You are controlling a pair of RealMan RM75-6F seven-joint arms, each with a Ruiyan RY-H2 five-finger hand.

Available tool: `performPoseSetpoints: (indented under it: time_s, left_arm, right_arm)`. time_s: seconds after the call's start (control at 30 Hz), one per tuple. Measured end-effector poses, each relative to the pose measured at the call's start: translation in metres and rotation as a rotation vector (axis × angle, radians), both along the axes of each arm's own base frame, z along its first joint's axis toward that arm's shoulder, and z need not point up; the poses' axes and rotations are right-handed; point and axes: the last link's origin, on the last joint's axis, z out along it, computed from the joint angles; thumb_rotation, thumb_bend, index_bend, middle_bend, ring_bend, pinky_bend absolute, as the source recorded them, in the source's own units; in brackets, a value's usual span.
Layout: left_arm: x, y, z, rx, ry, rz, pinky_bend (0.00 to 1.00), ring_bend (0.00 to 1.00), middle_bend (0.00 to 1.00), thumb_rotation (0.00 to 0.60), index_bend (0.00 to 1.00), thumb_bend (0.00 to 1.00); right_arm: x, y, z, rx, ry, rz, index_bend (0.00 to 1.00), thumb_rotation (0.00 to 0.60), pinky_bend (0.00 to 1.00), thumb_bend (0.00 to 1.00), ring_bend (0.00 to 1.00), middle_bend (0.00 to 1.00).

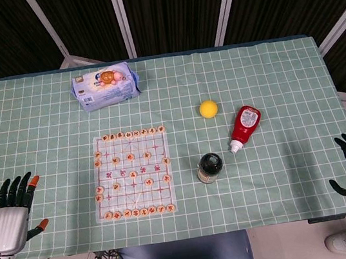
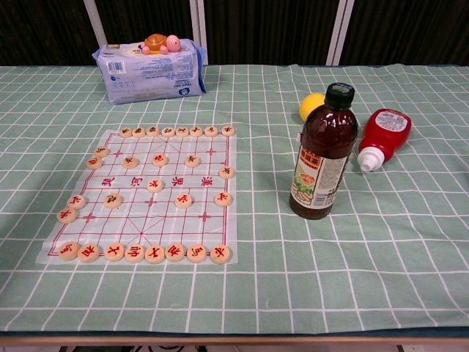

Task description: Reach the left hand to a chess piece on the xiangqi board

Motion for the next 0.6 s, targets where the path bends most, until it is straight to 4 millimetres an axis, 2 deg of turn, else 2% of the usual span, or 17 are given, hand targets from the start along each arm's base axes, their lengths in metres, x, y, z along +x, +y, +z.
performPoseSetpoints:
  time_s: [0.37, 0.43, 0.53, 0.57, 0.6]
  left_arm:
    - [0.0012, 0.0015, -0.005, -0.026, 0.026, 0.007, 0.0, 0.0, 0.0, 0.6, 0.0, 0.0]
    - [0.0028, 0.0024, -0.0054, -0.031, 0.037, 0.002, 0.02, 0.0, 0.04, 0.6, 0.0, 0.01]
    - [0.0059, 0.0033, -0.0062, -0.037, 0.051, -0.009, 0.1, 0.05, 0.28, 0.6, 0.0, 0.04]
    - [0.0066, 0.0035, -0.0066, -0.039, 0.055, -0.012, 0.17, 0.13, 0.41, 0.6, 0.0, 0.07]
    - [0.007, 0.0038, -0.007, -0.041, 0.063, -0.014, 0.23, 0.19, 0.5, 0.6, 0.0, 0.09]
  right_arm:
    - [0.0001, 0.0002, -0.0001, 0.001, -0.003, -0.005, 0.0, 0.6, 0.0, 0.29, 0.0, 0.0]
    - [0.0002, 0.0005, -0.0001, 0.001, -0.004, -0.005, 0.0, 0.6, 0.0, 0.29, 0.0, 0.0]
    - [0.0007, 0.0005, -0.0005, 0.002, -0.009, -0.005, 0.0, 0.6, 0.0, 0.29, 0.0, 0.0]
    - [0.0007, 0.0006, -0.0006, 0.002, -0.011, -0.005, 0.0, 0.6, 0.0, 0.29, 0.0, 0.0]
    - [0.0007, 0.0005, -0.0005, 0.002, -0.011, -0.005, 0.0, 0.6, 0.0, 0.29, 0.0, 0.0]
